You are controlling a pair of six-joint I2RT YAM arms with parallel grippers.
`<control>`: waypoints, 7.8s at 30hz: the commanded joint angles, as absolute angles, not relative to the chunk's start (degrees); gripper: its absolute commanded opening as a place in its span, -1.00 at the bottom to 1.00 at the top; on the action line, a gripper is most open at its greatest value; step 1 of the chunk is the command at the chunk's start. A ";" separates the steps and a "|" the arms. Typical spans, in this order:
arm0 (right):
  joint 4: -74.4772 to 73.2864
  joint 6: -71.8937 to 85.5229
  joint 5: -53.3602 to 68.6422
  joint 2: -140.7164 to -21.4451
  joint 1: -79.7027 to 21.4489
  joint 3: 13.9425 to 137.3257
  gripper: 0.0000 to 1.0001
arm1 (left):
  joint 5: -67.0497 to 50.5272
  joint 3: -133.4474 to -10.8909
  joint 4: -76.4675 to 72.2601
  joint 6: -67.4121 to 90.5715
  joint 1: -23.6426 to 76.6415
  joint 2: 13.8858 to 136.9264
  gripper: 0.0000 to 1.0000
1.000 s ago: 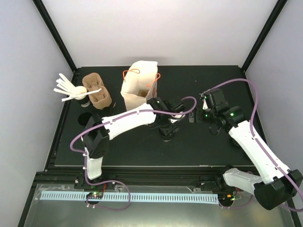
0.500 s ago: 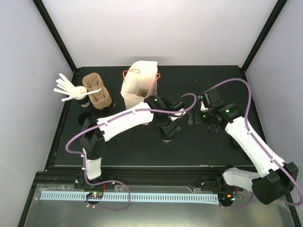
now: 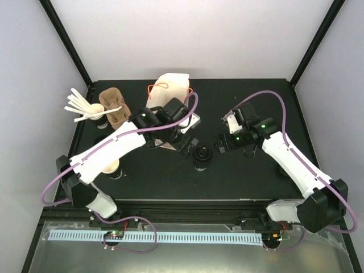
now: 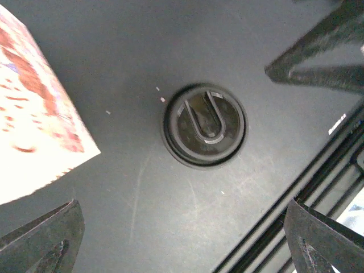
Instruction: Pack the takeout coffee
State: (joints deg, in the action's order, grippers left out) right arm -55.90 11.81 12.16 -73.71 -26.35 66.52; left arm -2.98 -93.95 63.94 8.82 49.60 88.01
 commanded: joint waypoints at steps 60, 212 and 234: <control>-34.42 11.16 22.25 -56.40 -17.97 56.51 0.89 | -10.95 -106.01 71.65 4.74 48.83 103.35 0.24; -73.32 28.63 -5.52 -94.48 -50.39 89.25 0.86 | -5.18 -91.69 59.18 19.00 21.45 70.52 0.98; -74.16 30.77 -4.67 -102.80 -51.77 91.12 0.62 | -7.57 -85.77 57.65 19.47 16.70 68.25 0.98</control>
